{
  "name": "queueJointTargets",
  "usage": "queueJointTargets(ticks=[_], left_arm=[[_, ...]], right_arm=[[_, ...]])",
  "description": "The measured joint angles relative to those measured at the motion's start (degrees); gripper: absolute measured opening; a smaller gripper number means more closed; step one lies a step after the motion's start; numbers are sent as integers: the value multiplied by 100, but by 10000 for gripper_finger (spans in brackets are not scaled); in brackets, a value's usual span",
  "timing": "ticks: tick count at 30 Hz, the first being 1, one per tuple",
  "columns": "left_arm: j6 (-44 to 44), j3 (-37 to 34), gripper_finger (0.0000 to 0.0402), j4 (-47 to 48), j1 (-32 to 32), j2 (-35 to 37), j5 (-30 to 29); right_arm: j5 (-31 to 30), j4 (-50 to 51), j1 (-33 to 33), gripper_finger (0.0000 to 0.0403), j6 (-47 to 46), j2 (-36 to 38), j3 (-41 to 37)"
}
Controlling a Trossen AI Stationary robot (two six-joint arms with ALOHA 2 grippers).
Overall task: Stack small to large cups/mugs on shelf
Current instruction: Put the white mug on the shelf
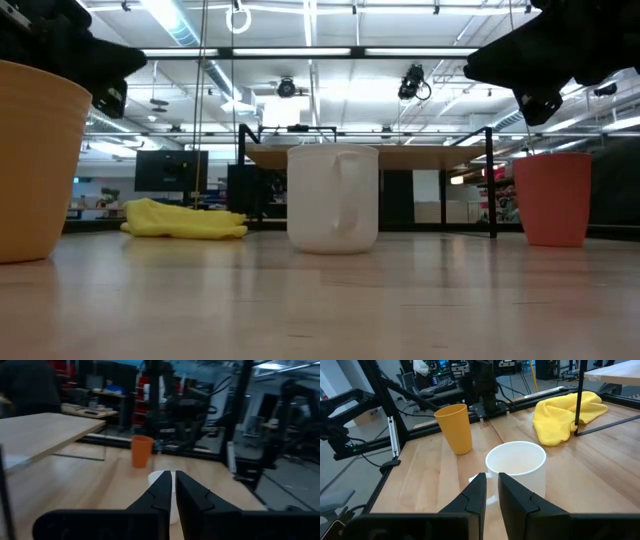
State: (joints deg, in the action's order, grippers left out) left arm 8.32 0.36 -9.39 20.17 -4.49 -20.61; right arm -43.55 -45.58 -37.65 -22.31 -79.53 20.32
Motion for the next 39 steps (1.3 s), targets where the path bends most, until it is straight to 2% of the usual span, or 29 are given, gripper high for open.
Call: queueJointTargets(ticks=[8, 15, 24, 31, 39], left_arm=[[-2, 0, 34, -833, 182, -59, 637], [-167, 4, 35, -1771, 711, -811, 681], [-273, 812, 34, -1988, 1266, -2513, 674], [-357, 1722, 30, -2004, 1543, -4079, 464], [-836, 2803, 29, -1987, 1757, -5791, 270]], right_arm=[[0, 2, 0, 58, 103, 0, 0], [0, 4, 0, 58, 108, 0, 0], [2, 7, 0, 58, 106, 0, 0], [4, 11, 0, 58, 106, 0, 0], [4, 26, 1, 58, 106, 2, 0]])
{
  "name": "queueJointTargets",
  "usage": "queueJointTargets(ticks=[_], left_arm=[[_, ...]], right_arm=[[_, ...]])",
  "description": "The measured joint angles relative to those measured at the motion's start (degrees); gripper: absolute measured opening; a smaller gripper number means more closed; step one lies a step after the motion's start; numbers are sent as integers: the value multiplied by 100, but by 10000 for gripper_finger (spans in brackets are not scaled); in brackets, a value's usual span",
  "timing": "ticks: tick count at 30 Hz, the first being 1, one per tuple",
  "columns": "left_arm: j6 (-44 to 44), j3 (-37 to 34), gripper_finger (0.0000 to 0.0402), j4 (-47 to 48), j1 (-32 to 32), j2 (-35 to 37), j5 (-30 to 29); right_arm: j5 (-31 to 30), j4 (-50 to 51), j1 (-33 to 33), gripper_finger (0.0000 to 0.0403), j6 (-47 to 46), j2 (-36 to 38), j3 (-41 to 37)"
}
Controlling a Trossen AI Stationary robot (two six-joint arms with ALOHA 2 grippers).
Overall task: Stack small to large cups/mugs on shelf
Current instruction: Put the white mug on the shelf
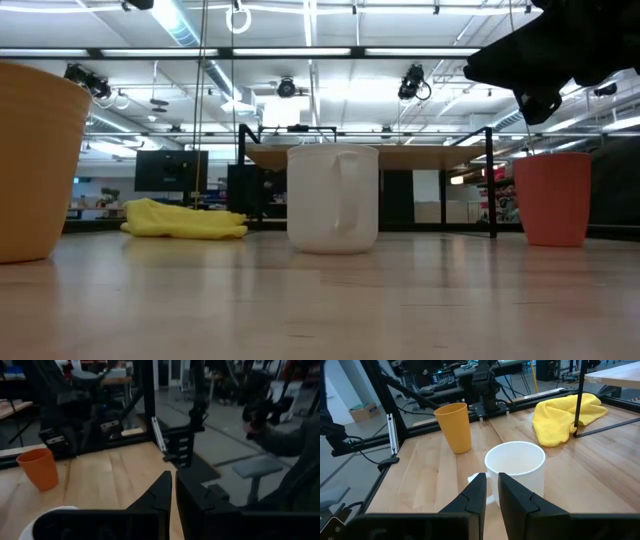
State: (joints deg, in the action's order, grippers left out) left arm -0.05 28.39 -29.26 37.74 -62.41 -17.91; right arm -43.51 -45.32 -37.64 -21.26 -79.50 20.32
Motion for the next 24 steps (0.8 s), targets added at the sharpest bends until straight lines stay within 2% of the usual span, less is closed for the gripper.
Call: queueJointTargets(ticks=[14, 21, 24], left_arm=[[85, 880, 28, 33, -1, -2342, -2070], [237, 1074, 32, 5, -38, -3039, -2953], [476, 1072, 29, 31, -145, -3237, -3071]], right_arm=[[2, 74, -1, 58, 31, 0, 0], [2, 88, -1, 58, -28, 0, 0], [2, 126, -1, 58, -117, 0, 0]])
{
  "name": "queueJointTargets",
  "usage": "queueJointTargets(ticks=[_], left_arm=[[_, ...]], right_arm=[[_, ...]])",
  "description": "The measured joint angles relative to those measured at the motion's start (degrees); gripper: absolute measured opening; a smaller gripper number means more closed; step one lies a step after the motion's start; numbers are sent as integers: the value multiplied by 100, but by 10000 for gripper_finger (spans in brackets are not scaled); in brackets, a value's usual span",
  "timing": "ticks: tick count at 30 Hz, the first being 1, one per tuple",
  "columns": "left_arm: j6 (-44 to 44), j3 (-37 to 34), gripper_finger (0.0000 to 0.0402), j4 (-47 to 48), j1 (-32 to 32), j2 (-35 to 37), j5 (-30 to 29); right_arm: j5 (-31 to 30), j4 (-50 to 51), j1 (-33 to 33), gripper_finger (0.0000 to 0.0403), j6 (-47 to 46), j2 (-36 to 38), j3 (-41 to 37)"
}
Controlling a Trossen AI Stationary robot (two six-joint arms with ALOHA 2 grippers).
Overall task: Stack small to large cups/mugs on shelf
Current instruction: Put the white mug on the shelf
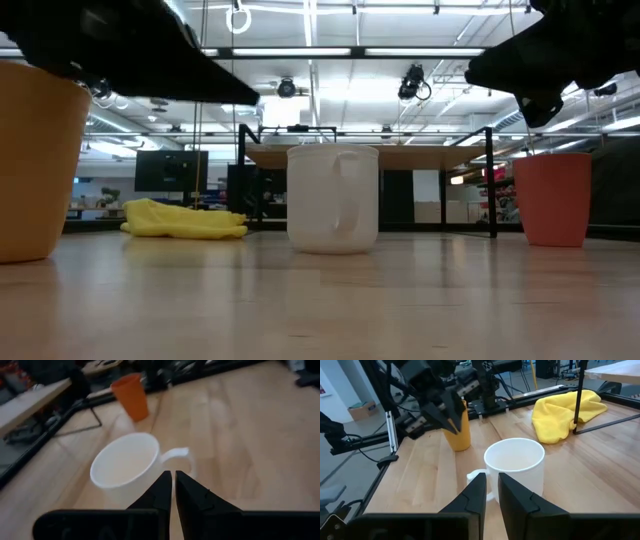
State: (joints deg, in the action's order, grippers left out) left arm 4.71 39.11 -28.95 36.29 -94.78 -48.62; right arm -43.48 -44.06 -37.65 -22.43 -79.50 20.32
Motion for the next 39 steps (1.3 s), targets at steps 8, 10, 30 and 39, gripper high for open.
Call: queueJointTargets(ticks=[8, 10, 30, 39], left_arm=[[857, 0, 38, -4, -254, -265, 295], [977, 0, 43, -2, -283, -269, 346], [1204, -2, 57, -61, -492, -269, 341], [1769, -2, 57, 188, -533, -269, 348]], right_arm=[[6, 400, 55, 58, -191, 0, 0], [16, 668, 145, 58, -345, 0, 0], [1801, 2482, 1789, 58, -93, -907, 1559], [2153, 2473, 2138, 58, -95, -1421, 1759]])
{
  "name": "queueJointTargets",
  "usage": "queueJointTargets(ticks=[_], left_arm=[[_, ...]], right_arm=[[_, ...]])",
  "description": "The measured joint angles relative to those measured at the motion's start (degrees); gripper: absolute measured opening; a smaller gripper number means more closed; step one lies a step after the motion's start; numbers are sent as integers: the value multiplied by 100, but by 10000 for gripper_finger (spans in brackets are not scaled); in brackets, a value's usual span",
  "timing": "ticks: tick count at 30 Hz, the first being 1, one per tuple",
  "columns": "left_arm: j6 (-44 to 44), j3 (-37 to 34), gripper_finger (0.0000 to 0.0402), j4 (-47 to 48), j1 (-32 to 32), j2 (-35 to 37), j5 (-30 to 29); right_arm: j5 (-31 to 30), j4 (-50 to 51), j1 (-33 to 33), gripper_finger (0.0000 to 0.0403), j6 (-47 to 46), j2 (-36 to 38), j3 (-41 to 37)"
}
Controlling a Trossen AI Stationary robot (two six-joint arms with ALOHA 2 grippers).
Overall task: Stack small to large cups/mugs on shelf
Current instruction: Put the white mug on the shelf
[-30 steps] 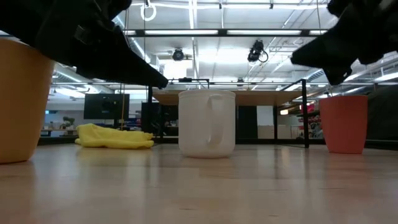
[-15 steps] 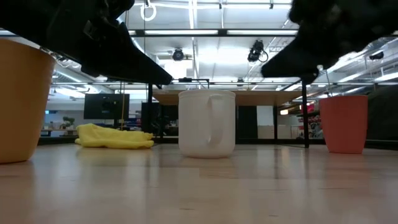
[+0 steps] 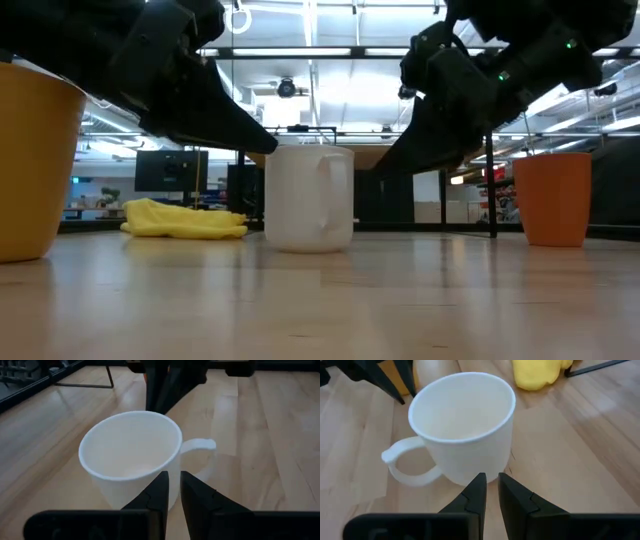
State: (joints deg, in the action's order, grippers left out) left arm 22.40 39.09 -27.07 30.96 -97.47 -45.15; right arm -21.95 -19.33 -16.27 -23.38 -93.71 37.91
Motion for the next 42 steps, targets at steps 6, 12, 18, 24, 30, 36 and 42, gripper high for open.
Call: queueJointTargets(ticks=[6, 12, 18, 24, 30, 36, 42], left_arm=[[146, 0, 55, -4, 0, 0, 0], [221, 0, 55, -5, -62, 0, -7], [146, -5, 51, 6, -130, 56, -23], [-198, 191, 57, 257, 130, 520, -9], [820, 845, 46, 3006, 356, 968, -505], [1462, 1679, 42, 4974, 113, 984, -213], [1400, 2144, 52, 5322, -298, 973, 1730]], right_arm=[[-4, -17, -4, 58, 116, 67, -1], [-25, -16, 196, 58, 264, 173, -2], [-22, 15, 152, 58, 264, 173, -2], [-24, 36, 59, 58, 260, 173, -2], [-24, 48, 59, 58, 238, 173, -2], [-24, 4, 59, 58, 236, 173, -2], [97, 5, 55, 58, 192, 173, -2]])
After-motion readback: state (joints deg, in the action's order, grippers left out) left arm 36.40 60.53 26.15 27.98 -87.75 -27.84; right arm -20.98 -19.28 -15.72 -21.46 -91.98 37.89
